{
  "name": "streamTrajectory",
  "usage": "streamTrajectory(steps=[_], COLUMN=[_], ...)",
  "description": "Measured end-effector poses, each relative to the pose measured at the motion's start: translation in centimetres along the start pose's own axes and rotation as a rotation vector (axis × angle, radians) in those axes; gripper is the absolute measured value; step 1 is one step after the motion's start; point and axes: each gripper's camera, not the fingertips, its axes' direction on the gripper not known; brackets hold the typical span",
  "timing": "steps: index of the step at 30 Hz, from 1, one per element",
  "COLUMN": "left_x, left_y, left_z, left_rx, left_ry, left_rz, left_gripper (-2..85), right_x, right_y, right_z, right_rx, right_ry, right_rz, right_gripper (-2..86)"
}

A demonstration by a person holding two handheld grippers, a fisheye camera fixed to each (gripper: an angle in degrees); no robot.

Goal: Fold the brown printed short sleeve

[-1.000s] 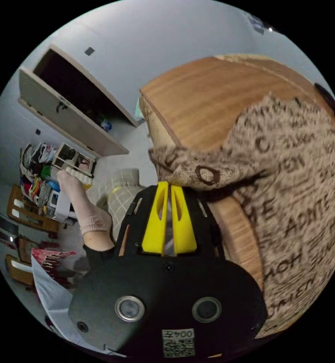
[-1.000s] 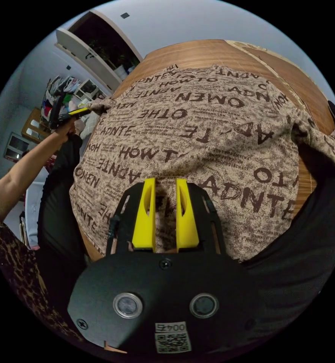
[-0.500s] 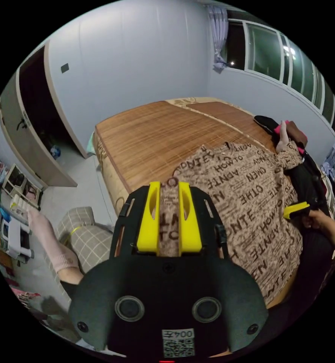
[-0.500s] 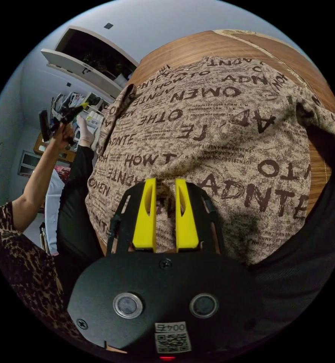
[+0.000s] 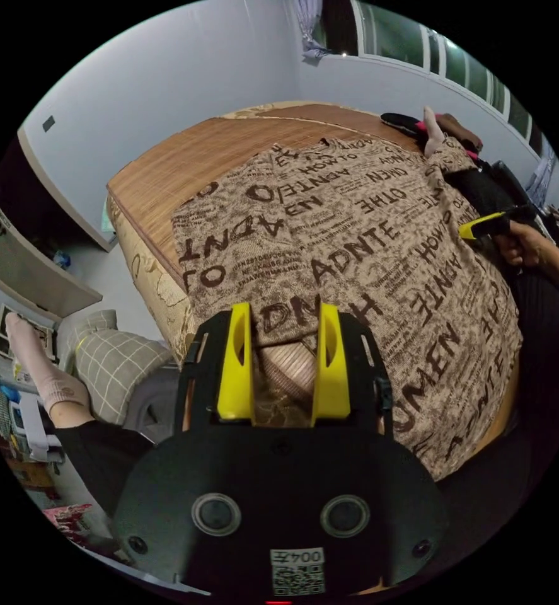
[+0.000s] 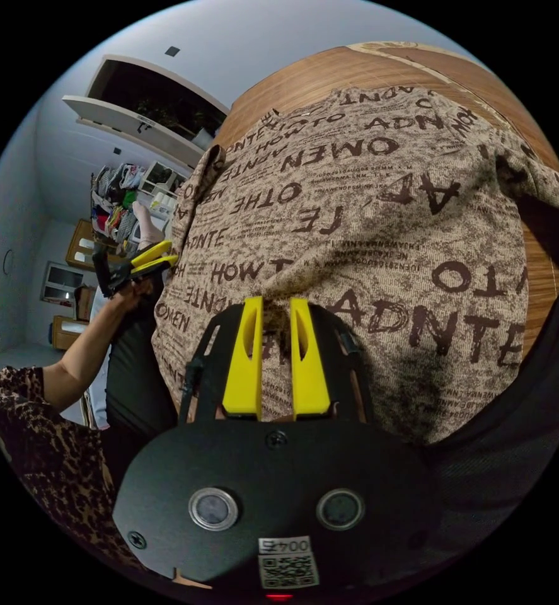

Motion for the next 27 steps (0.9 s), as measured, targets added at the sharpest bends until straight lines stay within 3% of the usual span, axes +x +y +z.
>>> streamTrajectory(steps=[6,12,20,22,27], left_x=[-3.0,-8.5,-20.3,-22.6,-27.7], left_y=[-0.2,-0.7,0.6,1.1,3.4], left_z=[-1.3,-7.0,-17.7,-19.9,-24.8], left_rx=[-0.039,0.02,0.335,0.39,0.377], left_ry=[-0.016,0.044,0.537,0.548,0.369], left_rz=[-0.049,-0.271,-0.733,-0.758,-0.77], left_gripper=[5.3,2.9,2.5,2.6,2.6], right_x=[0.8,1.3,1.6,1.6,1.6], right_y=[0.3,0.6,1.0,1.2,1.5], right_z=[-0.1,-0.2,-0.4,-0.5,-0.6], right_rx=[0.001,0.003,0.008,0.015,0.017], right_ry=[-0.013,-0.021,-0.027,-0.029,-0.027], right_rz=[0.008,0.012,0.019,0.017,0.018], right_gripper=[7.3,7.1,6.8,6.8,6.4])
